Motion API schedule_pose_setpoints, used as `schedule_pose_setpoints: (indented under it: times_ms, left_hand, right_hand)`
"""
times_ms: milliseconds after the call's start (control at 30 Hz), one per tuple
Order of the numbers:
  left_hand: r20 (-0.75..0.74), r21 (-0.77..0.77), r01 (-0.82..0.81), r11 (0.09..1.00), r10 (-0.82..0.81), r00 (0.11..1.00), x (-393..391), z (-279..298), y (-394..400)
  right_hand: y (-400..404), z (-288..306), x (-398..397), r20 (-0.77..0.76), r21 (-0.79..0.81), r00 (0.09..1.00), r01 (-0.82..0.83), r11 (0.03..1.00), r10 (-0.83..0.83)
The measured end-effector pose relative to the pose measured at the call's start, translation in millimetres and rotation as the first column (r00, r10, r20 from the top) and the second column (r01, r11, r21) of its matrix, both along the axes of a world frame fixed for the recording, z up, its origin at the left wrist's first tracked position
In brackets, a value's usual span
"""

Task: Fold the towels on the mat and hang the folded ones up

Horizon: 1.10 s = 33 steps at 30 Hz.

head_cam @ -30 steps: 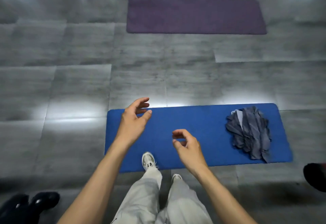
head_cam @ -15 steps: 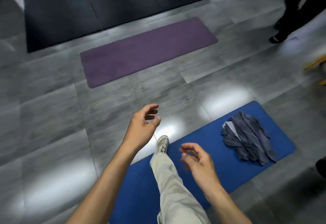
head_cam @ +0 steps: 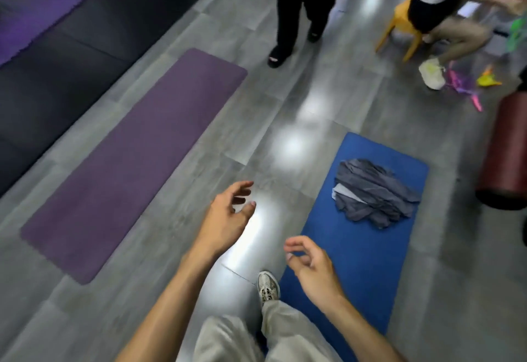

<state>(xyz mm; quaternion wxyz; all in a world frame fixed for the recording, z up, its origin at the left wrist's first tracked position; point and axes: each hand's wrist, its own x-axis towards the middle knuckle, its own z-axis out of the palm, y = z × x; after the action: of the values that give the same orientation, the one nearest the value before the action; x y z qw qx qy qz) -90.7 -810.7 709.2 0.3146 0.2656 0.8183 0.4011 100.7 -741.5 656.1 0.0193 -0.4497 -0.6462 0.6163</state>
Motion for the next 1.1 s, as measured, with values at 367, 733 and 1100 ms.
schedule_pose_setpoints:
  times_ms: [367,733,1100]
  left_hand:
    - [0.185,0.063,0.461,0.885,-0.464,0.866,-102.6,-45.8,120.8]
    - [0.287,-0.014,0.784,0.621,-0.748,0.598,-86.3,-69.6,238.6]
    - [0.348,-0.148,0.851,0.503,-0.779,0.521,12.9,-122.4,393.6]
  right_hand:
    - [16.5,-16.4,-87.7,0.072,0.075,0.808,0.58,0.811,-0.584]
    - [23.8,-35.2,-81.1,0.081,0.06,0.304,0.949,0.309,-0.949]
    - [157.5,-95.2,-21.5,0.123,-0.062,0.21,0.977,0.203,-0.97]
